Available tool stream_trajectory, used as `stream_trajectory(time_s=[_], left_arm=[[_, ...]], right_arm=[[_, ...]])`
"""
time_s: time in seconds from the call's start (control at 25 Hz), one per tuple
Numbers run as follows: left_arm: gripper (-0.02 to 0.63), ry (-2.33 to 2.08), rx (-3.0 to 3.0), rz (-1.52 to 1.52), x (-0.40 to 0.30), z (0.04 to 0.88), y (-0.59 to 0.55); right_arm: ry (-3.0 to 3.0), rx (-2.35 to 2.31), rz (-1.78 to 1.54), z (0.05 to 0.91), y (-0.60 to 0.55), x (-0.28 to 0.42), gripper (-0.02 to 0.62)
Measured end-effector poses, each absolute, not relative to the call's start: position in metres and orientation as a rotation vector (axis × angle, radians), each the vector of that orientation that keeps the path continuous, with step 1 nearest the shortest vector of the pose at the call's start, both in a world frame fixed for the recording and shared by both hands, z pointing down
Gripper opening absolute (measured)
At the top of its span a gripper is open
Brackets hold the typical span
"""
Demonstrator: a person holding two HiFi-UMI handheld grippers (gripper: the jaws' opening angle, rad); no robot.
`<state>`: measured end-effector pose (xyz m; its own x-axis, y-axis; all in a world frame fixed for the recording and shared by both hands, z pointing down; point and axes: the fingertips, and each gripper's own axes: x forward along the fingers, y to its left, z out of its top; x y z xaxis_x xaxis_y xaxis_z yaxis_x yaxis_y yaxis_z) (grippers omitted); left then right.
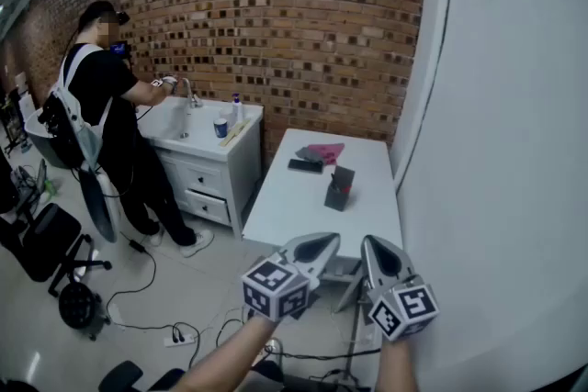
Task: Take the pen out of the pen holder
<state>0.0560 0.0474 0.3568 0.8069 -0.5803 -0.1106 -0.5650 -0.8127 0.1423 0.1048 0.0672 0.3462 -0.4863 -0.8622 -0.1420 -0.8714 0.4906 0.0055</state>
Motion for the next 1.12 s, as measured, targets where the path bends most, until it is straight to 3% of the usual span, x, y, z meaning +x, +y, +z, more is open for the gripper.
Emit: stream_trajectory(time_s=[1.12], left_arm=[[0.002,-0.786,2.868,-0.130,0.069,0.385,-0.188]], right_arm=[[2.612,-1.718,0.021,0.374,-0.158,0.119,0.003]])
